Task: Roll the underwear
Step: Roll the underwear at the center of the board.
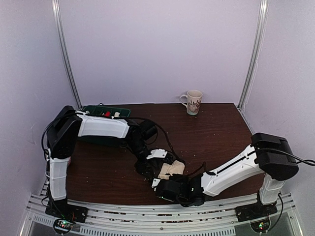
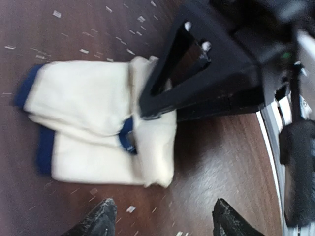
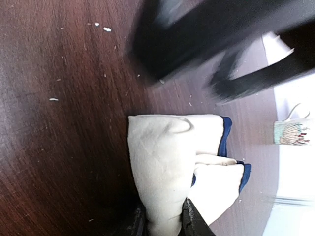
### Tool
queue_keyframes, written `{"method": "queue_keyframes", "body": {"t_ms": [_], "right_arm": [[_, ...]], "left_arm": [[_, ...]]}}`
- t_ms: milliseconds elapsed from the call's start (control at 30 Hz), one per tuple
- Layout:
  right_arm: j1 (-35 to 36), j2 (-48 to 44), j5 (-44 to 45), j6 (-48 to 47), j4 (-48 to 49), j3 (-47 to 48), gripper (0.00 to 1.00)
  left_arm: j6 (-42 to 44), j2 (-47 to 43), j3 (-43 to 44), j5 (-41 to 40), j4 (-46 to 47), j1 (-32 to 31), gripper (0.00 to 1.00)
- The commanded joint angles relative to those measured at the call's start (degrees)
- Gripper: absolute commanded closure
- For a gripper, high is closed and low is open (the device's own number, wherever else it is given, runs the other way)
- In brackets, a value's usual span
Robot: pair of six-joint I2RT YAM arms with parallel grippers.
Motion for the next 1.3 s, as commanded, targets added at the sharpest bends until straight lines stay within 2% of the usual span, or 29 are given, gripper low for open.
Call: {"method": "queue_keyframes", "body": {"t_ms": [0, 167, 267, 367, 467, 567, 700, 800, 933, 1133, 1267], "right_arm": [[-1.8, -2.0, -11.8, 2.4, -5.4, -1.2, 0.74], [-3.7, -4.6, -19.7, 3.5, -7.5, -1.5, 0.71], [-5.7, -5.2, -25.7, 4.2, -9.2, -0.9, 0.7], [-8.1, -5.3, -32.0, 4.8, -10.4, -0.2, 0.69], [-10.9, -5.7, -39.1, 5.3, -10.9, 0.0, 0.7], [-13.9, -5.5, -46.8, 6.4, -11.9, 1.0, 0.7], [-17.2, -4.5, -56.4, 7.5, -12.8, 2.1, 0.71], [-18.7, -4.3, -61.8, 8.4, -12.2, 2.1, 0.71], [-19.4, -4.1, -66.6, 9.7, -11.8, 2.6, 0.71], [-20.0, -2.1, -70.9, 11.3, -12.1, 4.5, 0.74], [-21.1, -1.0, -70.5, 12.1, -12.6, 5.7, 0.82]], "left_arm": [[0.8, -11.7, -7.1, -3.9, 12.5, 2.3, 0.27], [0.1, -27.4, -23.7, -8.1, 33.3, 4.5, 0.16], [0.2, -36.5, -34.7, -11.8, 48.1, 4.8, 0.04], [-1.3, -42.4, -41.8, -12.9, 57.0, 4.9, 0.02], [-6.7, -44.3, -43.4, -12.9, 61.1, 5.1, 0.02], [-9.9, -44.1, -43.4, -10.8, 61.3, 5.4, 0.02], [-3.7, -43.5, -43.3, -4.5, 57.2, 5.4, 0.02], [2.6, -43.3, -45.2, -2.7, 56.8, 4.8, 0.02], [9.5, -42.8, -49.8, -6.6, 60.6, 2.2, 0.03], [16.1, -42.3, -55.9, -15.7, 66.2, -5.7, 0.14], [19.7, -41.7, -59.0, -20.5, 68.8, -10.8, 0.2]]}}
